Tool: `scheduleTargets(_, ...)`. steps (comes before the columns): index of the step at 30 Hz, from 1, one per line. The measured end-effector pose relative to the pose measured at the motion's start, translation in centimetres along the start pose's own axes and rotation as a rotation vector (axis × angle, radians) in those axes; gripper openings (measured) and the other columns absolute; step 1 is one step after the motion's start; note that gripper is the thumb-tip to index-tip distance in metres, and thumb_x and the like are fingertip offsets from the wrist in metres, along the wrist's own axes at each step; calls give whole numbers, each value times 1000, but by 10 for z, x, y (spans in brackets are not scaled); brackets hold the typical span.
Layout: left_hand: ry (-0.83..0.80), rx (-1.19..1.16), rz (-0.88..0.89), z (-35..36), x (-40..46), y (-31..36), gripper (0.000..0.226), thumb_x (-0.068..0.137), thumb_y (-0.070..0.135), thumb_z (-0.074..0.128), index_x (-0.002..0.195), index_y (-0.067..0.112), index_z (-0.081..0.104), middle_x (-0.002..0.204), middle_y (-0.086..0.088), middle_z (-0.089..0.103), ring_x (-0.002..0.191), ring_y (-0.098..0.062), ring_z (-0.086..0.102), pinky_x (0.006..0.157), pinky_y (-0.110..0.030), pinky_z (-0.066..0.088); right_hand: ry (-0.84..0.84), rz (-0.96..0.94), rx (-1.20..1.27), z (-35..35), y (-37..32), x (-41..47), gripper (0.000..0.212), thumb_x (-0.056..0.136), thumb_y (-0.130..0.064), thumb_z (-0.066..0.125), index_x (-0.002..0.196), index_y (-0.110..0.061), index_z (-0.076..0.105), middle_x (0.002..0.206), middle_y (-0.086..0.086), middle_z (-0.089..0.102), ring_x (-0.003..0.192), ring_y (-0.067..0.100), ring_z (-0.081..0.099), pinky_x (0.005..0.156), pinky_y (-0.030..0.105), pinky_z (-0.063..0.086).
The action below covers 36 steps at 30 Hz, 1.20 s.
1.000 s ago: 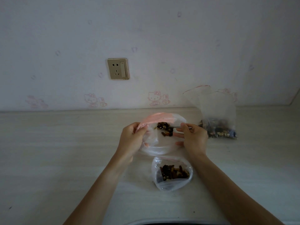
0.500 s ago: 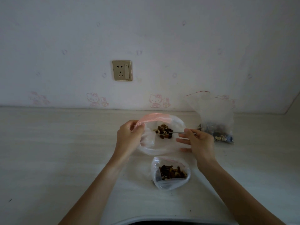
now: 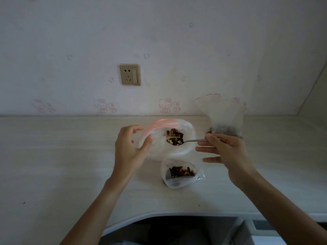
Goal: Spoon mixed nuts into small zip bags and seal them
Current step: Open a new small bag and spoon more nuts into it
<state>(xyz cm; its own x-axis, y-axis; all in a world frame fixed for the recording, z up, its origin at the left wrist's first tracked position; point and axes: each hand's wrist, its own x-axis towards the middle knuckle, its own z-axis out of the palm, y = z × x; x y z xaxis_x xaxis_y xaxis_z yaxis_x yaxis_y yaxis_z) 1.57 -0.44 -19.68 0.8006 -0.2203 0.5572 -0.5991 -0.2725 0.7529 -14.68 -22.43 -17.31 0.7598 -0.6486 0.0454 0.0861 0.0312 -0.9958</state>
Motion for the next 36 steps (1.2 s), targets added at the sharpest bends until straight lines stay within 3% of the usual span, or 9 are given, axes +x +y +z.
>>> scheduleTargets(3, 1, 33, 60, -4, -19, 8, 23, 87, 33, 80, 105, 26, 68, 105, 17, 65, 96, -1, 62, 75, -5, 41, -17, 7, -17, -14, -4, -18, 17, 100, -21, 64, 104, -8, 75, 91, 8, 81, 85, 24, 79, 58, 34, 63)
scheduleTargets(8, -268, 108, -34, 2, -46, 18, 16, 93, 47, 69, 86, 33, 70, 75, 18, 70, 71, 0, 66, 62, -16, 49, -44, 17, -53, -33, -4, -42, 19, 98, -21, 65, 105, -6, 74, 92, 10, 80, 86, 25, 79, 59, 35, 64)
scheduleTargets(12, -396, 341, -105, 9, -57, 21, 43, 93, 73, 49, 94, 35, 68, 75, 19, 67, 69, 4, 63, 61, -24, 51, -76, -17, -146, -39, -2, -50, 19, 97, -19, 64, 103, -5, 75, 88, 9, 80, 85, 24, 79, 57, 33, 64)
scheduleTargets(16, -450, 384, -161, 13, -55, 22, 35, 90, 69, 60, 104, 37, 60, 77, 17, 67, 71, 1, 63, 60, -25, 47, -112, -121, -293, -40, -2, -52, 12, 98, -18, 65, 96, -13, 76, 82, 2, 80, 83, 18, 79, 61, 33, 65)
scheduleTargets(18, -458, 344, -187, 15, -53, 21, 23, 91, 57, 69, 99, 36, 63, 75, 16, 69, 70, 1, 64, 62, -27, 50, -119, -282, -468, -40, -4, -54, 12, 97, -22, 64, 95, -20, 76, 81, -4, 79, 80, 11, 77, 62, 29, 64)
scheduleTargets(23, -408, 117, -197, 16, -44, 22, 12, 96, 33, 71, 84, 33, 71, 70, 14, 72, 60, -3, 68, 65, -29, 53, -259, -1020, -1132, -47, -13, -60, 29, 105, -34, 54, 99, -17, 76, 67, -6, 67, 50, 11, 58, 47, 31, 51)
scheduleTargets(28, -406, 109, -140, 14, -43, 24, 15, 100, 28, 66, 85, 30, 67, 71, 8, 73, 57, -5, 70, 63, -30, 55, -371, -1257, -1366, -54, -14, -62, 12, 98, -12, 62, 102, -9, 73, 79, 8, 68, 61, 26, 63, 48, 40, 53)
scheduleTargets(32, -396, 215, -55, 12, -42, 21, 12, 101, 34, 63, 89, 35, 65, 74, 13, 70, 62, -3, 68, 67, -36, 61, -283, -1214, -1252, -52, -16, -63, 20, 102, -21, 58, 98, -11, 75, 74, 4, 69, 57, 21, 64, 47, 39, 53)
scheduleTargets(36, -398, 292, 4, 11, -41, 18, 9, 100, 40, 63, 91, 38, 65, 71, 17, 68, 64, 1, 66, 63, -33, 60, -104, -857, -844, -45, -16, -62, 20, 98, -34, 59, 102, -24, 76, 77, -15, 74, 64, 4, 71, 63, 21, 60)
